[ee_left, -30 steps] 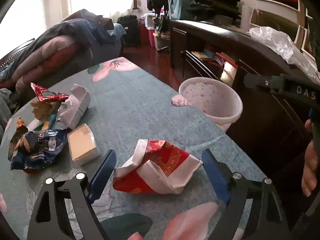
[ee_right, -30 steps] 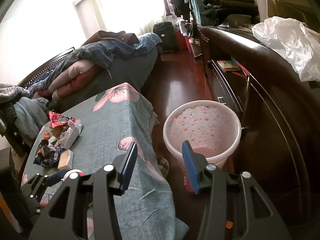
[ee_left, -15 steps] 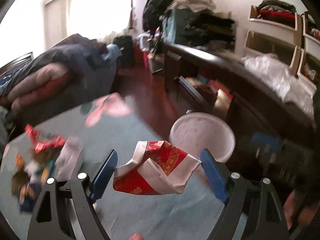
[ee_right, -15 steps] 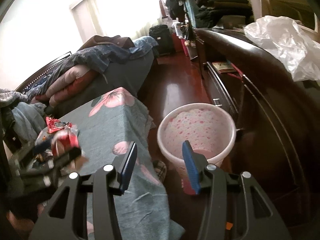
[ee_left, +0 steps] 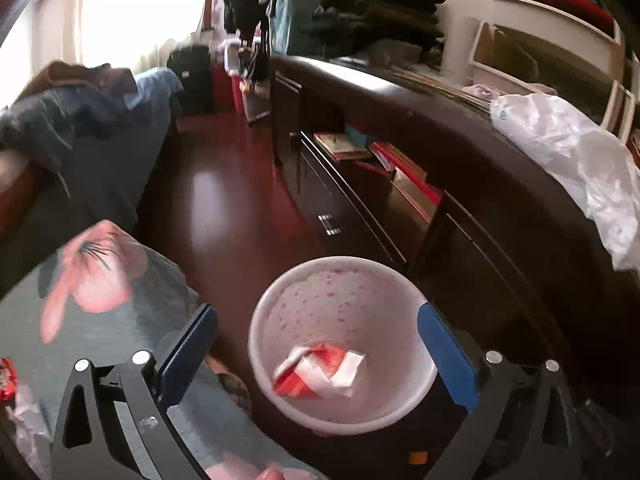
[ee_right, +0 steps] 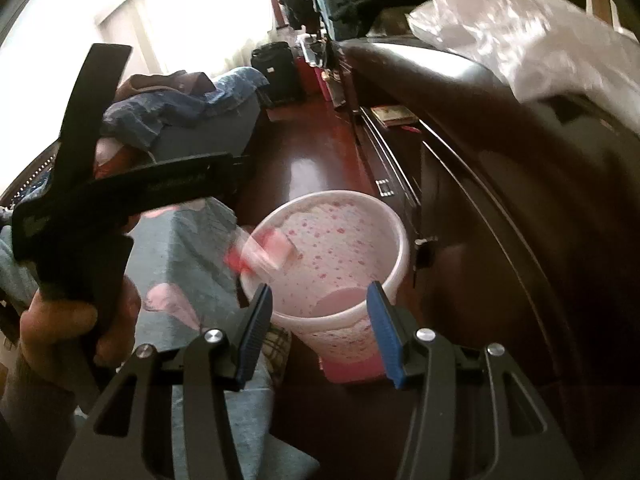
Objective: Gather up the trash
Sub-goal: 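Return the left tool to the table and grasp the blue snack wrapper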
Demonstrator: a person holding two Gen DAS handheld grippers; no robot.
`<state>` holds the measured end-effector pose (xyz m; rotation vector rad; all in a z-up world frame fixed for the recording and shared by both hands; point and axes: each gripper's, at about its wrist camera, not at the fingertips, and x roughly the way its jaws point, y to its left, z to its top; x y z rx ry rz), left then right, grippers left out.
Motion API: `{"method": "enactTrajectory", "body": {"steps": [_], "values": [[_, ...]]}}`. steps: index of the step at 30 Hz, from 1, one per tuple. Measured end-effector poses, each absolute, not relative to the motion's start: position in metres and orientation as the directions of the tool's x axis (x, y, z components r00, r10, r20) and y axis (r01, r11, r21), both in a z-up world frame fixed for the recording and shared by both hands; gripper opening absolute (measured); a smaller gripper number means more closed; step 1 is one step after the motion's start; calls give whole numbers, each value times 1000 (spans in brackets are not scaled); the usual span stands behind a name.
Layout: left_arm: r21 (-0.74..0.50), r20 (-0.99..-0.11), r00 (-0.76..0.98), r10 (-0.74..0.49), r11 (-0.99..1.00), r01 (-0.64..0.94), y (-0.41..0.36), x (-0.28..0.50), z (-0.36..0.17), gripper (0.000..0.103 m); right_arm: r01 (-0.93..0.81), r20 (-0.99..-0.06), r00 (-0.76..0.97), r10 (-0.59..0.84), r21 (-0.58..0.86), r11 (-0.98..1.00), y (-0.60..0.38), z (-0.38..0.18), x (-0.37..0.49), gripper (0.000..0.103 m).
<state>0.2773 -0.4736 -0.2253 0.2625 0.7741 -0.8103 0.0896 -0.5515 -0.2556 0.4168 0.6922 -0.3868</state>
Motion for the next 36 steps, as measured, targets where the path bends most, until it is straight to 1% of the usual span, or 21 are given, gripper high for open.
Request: {"method": "enactTrajectory", "body": {"steps": [3,7,11,14,17,20,23,27,32,36], "values": [[-97,-699,442,-562,687,720,-466,279,-222,99,481,-687,697,-206,235,845,-554,-260,90,51],[-75,-663,511,-547,728,681,-433,269,-203,99,474,-688,698,-200,234,849,-553,-260,91,51],[-40,-625,587,-515,772,634,-392,253,-184,99,449,-665,721,-192,237,862,-542,-250,89,62],[-6,-594,656,-466,818,576,-352,243,-172,99,406,-652,740,-165,237,883,-526,-241,93,64],[0,-588,703,-401,869,496,-302,235,-168,99,344,-644,755,-120,234,909,-503,-232,101,67],[4,-600,730,-327,912,411,-254,230,-170,99,257,-637,769,-59,223,940,-468,-223,110,69],[17,-624,747,-230,952,307,-205,227,-178,99,185,-632,775,-10,212,960,-436,-218,119,74],[-8,-663,735,-141,983,181,-140,228,-196,99,76,-642,764,67,192,978,-385,-216,134,78],[-61,-712,690,-129,991,123,-98,237,-221,99,-6,-681,724,111,154,988,-331,-222,155,79],[-73,-728,671,-141,989,129,-94,247,-237,99,-26,-701,703,116,138,990,-307,-226,165,79]]}}
